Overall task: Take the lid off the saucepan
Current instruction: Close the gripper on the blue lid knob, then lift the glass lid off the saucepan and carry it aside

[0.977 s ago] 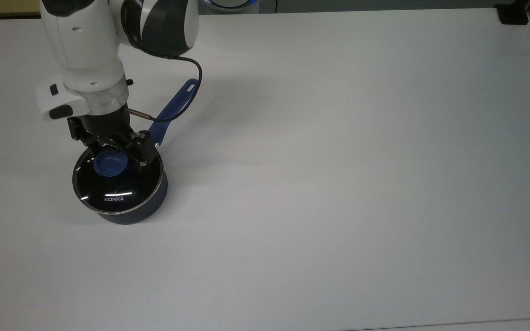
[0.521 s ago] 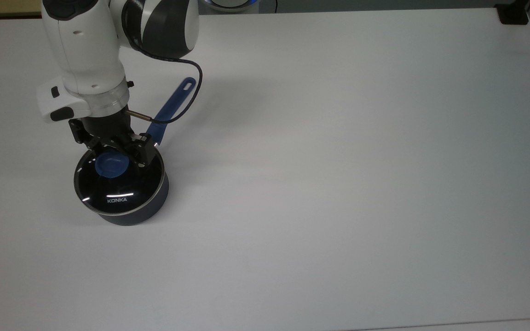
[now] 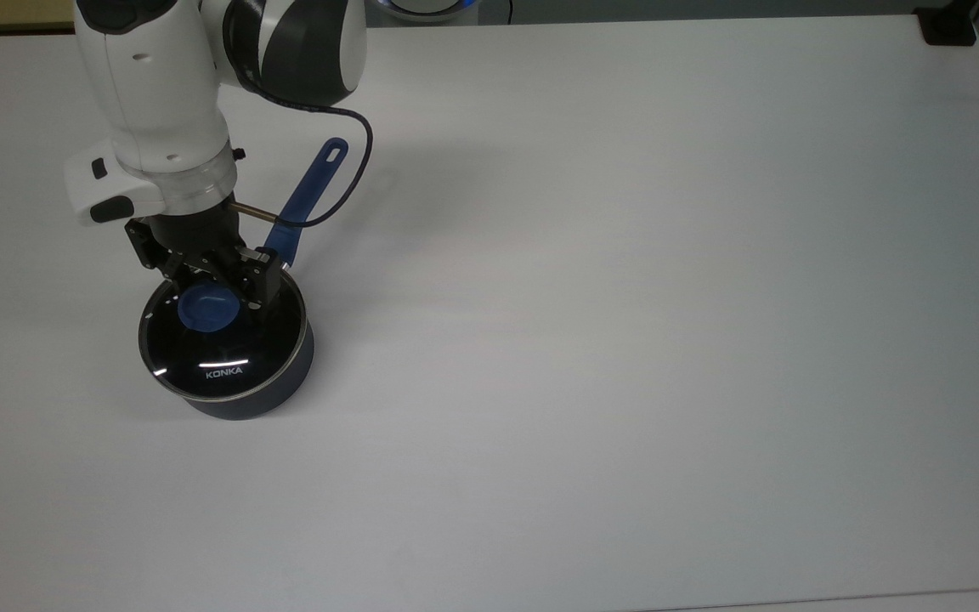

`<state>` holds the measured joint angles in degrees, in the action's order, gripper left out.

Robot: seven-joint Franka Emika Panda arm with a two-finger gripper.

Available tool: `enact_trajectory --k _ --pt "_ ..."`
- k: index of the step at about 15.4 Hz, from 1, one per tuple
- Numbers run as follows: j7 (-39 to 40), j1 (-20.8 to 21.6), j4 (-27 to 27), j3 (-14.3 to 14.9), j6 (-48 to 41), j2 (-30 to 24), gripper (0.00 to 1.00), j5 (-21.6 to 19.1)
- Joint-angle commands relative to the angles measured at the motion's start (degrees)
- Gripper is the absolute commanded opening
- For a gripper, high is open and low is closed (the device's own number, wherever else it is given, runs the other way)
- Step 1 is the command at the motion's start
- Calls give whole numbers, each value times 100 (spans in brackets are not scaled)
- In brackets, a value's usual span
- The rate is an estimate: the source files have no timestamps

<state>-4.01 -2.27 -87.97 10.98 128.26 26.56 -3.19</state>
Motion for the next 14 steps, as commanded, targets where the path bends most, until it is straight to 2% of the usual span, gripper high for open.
enact_trajectory --k 1,4,14 --pt "225 -1 -36 18 86 -63 66 -59" --pt "278 -19 -36 53 86 -107 60 -77" --pt "208 -19 -36 62 24 -458 60 -147"
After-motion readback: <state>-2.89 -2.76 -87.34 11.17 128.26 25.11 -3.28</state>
